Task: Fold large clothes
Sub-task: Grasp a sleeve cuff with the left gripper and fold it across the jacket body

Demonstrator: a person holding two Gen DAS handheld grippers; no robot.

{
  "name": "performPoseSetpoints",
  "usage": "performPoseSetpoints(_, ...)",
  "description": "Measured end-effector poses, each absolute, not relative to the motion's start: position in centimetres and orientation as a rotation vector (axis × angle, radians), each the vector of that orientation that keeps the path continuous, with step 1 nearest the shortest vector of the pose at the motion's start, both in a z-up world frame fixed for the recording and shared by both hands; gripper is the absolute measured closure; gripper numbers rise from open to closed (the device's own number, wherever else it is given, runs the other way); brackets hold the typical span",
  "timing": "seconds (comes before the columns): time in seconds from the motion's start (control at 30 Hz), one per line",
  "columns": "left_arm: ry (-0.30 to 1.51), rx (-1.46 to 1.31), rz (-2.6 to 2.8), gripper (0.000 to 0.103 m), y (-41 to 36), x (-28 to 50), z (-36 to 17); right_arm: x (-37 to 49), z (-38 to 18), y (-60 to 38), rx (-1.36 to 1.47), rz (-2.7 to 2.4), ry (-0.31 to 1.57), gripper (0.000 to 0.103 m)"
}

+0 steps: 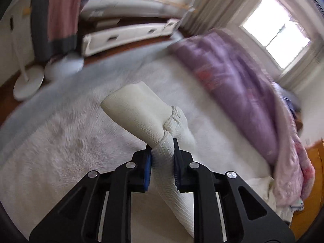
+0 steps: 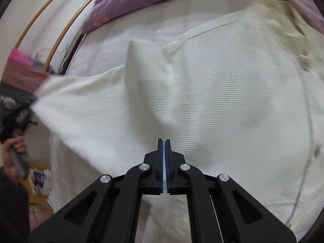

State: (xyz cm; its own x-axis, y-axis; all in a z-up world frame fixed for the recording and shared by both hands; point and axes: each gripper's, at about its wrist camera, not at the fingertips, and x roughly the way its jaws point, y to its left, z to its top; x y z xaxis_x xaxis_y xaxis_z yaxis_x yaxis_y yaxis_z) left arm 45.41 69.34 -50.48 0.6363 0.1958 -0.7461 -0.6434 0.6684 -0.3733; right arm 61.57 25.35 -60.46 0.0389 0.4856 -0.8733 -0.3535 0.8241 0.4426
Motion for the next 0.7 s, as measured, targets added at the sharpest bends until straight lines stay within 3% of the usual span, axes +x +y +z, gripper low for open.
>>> performPoseSetpoints(0.17, 0.637, -0.593, 0.402, 0.085, 62.5, 45.8, -43.0, 62.1, -64.9, 26.5, 0.076, 0.617, 1.512, 0.102)
performPoseSetpoints(0.37, 0.622, -0.488, 0.244, 0.085, 49.8, 51.1, -38.5, 63.9, -60.1, 19.9, 0.217, 0.708, 1.420, 0.101)
performPoseSetpoints(0.5, 0.659, -0.411, 0.136, 0.085, 38.9, 55.7, -39.4, 65.7, -57.7, 11.2, 0.158, 0.617, 1.356, 0.101)
performPoseSetpoints(0.7, 0.779, -0.353, 0.026, 0.085, 23.2, 61.7, -45.2, 69.3, -54.5, -7.5, 0.150, 0.369, 1.291, 0.100)
